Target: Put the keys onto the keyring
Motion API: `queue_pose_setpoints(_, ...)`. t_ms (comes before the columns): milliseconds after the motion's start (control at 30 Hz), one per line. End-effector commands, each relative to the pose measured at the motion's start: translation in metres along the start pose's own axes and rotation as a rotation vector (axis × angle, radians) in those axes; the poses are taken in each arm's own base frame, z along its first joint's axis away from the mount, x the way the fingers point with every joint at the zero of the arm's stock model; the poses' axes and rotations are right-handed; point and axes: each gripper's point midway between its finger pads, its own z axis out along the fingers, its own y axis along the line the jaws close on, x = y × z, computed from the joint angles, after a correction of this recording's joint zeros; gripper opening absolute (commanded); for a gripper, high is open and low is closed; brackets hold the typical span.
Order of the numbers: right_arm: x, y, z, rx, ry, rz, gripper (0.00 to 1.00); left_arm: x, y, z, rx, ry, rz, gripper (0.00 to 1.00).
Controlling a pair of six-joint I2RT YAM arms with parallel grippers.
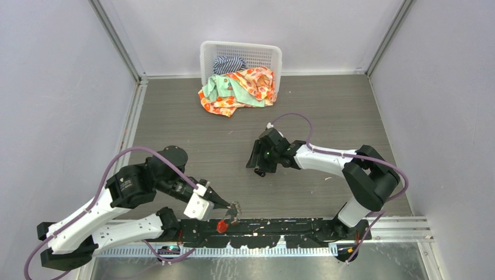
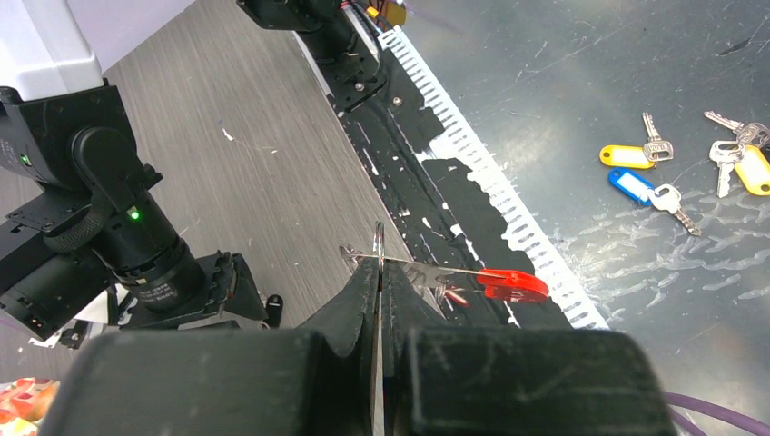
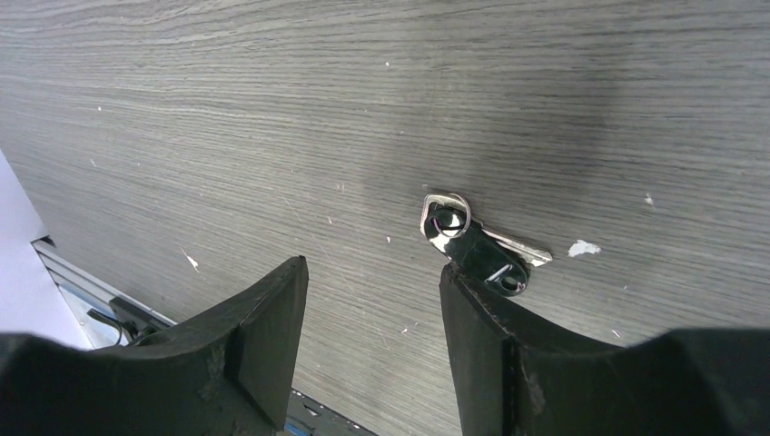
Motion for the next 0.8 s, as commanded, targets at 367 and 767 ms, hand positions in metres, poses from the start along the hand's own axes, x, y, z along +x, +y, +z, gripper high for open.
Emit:
queue_pose_setpoints(367, -0.010, 0.007, 0.009, -0.028, -0.014, 0.030, 0.58, -0.021, 0.013, -0.006, -0.054, -0.066, 0.055, 0.00)
queue_pose_setpoints(767, -0.007, -0.002, 0.015, -0.015, -0.008, 0.054, 0.56, -0.022, 0.013, -0.008, -0.065, -0.077, 0.051, 0.00)
